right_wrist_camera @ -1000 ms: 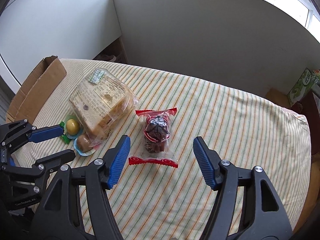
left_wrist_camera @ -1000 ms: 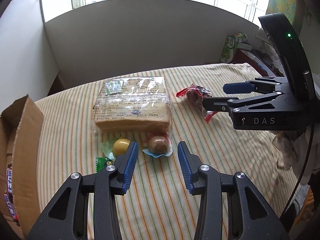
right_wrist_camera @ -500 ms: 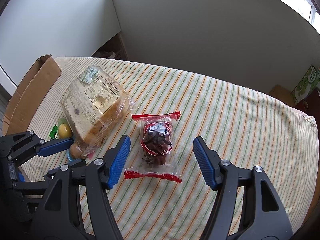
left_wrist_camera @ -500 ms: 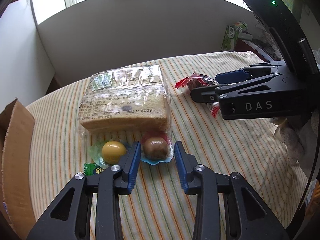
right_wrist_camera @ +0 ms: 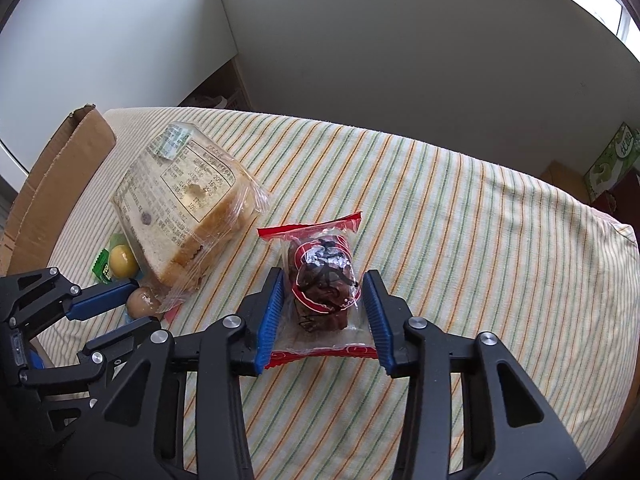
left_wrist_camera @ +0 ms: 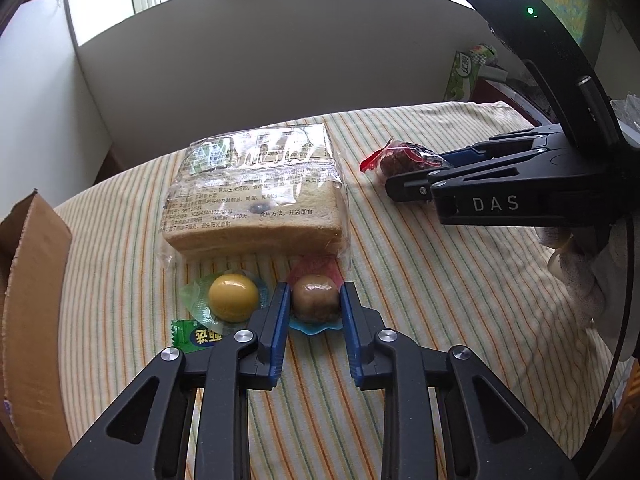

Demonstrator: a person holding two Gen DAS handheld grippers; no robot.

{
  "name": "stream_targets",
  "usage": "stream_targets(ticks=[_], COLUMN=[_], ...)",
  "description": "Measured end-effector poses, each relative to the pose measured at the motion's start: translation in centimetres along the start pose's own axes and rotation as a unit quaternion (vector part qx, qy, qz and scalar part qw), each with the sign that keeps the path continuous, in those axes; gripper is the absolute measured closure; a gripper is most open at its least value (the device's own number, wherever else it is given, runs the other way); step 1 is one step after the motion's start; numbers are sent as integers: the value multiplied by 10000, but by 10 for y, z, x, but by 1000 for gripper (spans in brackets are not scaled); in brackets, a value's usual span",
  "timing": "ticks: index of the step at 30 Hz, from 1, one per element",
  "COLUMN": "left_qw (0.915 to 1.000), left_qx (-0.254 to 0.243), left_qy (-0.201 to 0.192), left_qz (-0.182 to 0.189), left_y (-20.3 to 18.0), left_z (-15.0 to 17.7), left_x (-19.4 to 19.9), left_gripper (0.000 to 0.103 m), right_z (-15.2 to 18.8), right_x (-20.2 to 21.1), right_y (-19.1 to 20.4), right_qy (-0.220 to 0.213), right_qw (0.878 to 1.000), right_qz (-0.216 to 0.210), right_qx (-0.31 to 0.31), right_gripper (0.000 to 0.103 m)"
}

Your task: Organize snacks

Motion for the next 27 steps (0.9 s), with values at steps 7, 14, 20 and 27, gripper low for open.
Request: stream_targets(ticks=[7,14,20,27], left_qw=[9999,9993,9981,9962], left_qx=[75,162,284,458], left_qy=[-119,-342,-547,-720], left_qz=[37,41,-14,-157], left_y=[6,14,29,50], left_z=[6,5,7,13], left_x=[20,49,76,103], left_gripper=[80,80,80,80], right_z=[10,13,8,-2], right_x=[21,50,74,93], right_y=[6,25,55,95], right_qy=[-126,-339,-514,-670], right_qw=[9999,9994,9984,9966], right_qz=[15,93,79,-33], right_qx=[-57,-1,209,477], right_gripper=[63,63,63,63])
Point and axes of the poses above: each gripper's, at about its wrist camera, not at the fingertips, and x roughly against the way its jaws point, y to its left, z to its underside, the point moved 4 cm from there along -x, roughly the way its jaws point, and after that the axes turned 5 degrees about -z, right-handed, at the moved point
